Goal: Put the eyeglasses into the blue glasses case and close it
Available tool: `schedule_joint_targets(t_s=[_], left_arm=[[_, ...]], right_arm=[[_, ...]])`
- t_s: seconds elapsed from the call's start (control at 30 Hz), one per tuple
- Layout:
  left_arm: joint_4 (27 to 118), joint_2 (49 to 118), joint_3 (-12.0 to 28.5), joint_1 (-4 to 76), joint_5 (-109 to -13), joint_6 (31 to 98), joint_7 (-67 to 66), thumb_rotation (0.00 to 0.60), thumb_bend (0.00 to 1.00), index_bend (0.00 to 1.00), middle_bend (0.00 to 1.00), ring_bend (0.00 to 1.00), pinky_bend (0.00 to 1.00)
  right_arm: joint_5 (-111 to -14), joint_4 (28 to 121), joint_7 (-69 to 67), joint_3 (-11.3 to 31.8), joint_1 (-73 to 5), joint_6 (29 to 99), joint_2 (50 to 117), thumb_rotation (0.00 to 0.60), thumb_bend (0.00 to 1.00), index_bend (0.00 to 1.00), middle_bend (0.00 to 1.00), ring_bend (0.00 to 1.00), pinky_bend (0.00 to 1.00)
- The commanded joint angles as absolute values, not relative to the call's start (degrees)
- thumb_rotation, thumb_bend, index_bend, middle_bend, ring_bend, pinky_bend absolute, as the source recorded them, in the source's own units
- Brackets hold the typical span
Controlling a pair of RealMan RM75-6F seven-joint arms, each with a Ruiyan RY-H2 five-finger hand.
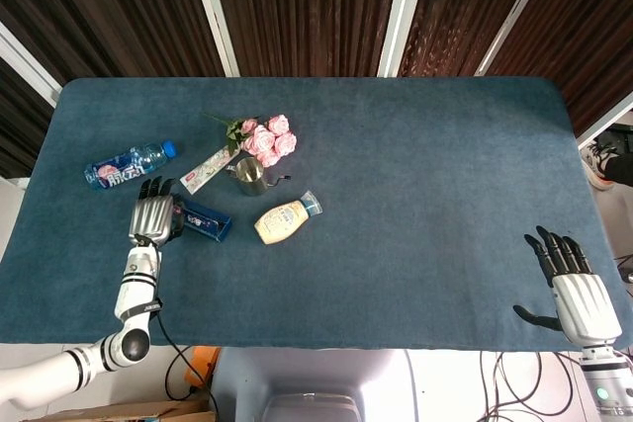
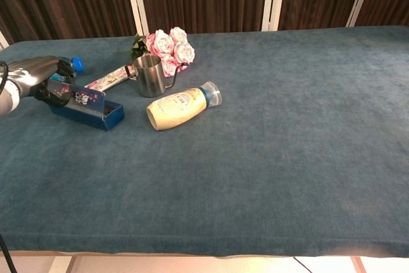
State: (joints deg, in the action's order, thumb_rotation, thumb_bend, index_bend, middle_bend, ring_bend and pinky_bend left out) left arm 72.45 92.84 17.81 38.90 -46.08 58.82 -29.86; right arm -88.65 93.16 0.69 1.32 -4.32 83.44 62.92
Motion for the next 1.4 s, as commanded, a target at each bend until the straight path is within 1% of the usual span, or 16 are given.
schedule_joint_targets(t_s=[0.03,0.53,0.7,0.87,0.9,0.97,1.03,1.1,1.27,1.4], left_arm=[[71.6,93.4,18.1,39.6,-45.4,58.4,-30.1,0.6,0.52,0.68,0.13,0.01,0.0],[65.9,96.5,18.5,42.7,-41.8,57.0,-32.0,0.6,0.52,0.68,0.14,0.02,0.0],[62.6,98.1,18.5,43.7,-41.5,56.3,-31.8,0.6,0.52,0.68,0.14,0.02,0.0],[59.7,99.6,18.6,44.3,-41.6,55.4,-30.9,0.6,0.5,0.66,0.14,0.02,0.0],[59.1,99.9,18.6,44.5,-41.4,54.9,-30.7,0.6,0.49,0.63,0.14,0.02,0.0],[58.1,100.3,18.7,44.8,-41.2,54.1,-30.4,0.6,0.45,0.55,0.12,0.02,0.0],[57.3,100.8,18.7,45.0,-41.4,53.9,-30.2,0.6,0.42,0.41,0.1,0.02,0.0],[56.3,101.2,18.6,45.2,-41.9,54.0,-30.1,0.6,0.41,0.31,0.09,0.01,0.0],[53.6,102.6,18.9,45.7,-43.4,54.3,-28.3,0.6,0.4,0.2,0.06,0.0,0.0],[51.2,103.8,18.6,45.7,-48.0,56.6,-24.1,0.6,0.4,0.11,0.03,0.0,0.0]], right_arm=[[-88.6,93.1,0.7,1.4,-4.3,83.4,62.9,0.6,0.18,0.0,0.0,0.0,0.0],[-88.4,93.1,0.0,1.4,-4.2,83.6,62.6,0.6,0.18,0.0,0.0,0.0,0.0],[-88.4,93.2,0.0,1.4,-4.2,83.7,62.5,0.6,0.18,0.0,0.0,0.0,0.0],[-88.3,93.2,-0.3,1.5,-4.1,83.8,62.4,0.6,0.18,0.0,0.0,0.0,0.0],[-88.4,93.2,-0.3,1.5,-4.1,83.9,62.3,0.6,0.18,0.0,0.0,0.0,0.0],[-88.4,93.2,-0.4,1.5,-4.1,83.9,62.3,0.6,0.18,0.0,0.0,0.0,0.0],[-88.4,93.3,-0.5,1.5,-4.0,83.9,62.2,0.6,0.18,0.0,0.0,0.0,0.0],[-88.4,93.2,-0.6,1.5,-4.0,84.0,62.2,0.6,0.18,0.0,0.0,0.0,0.0],[-88.5,93.2,-0.8,1.5,-3.9,84.3,62.2,0.6,0.18,0.0,0.0,0.0,0.0],[-88.7,93.2,-0.9,1.5,-3.8,84.4,62.2,0.6,0.18,0.0,0.0,0.0,0.0]])
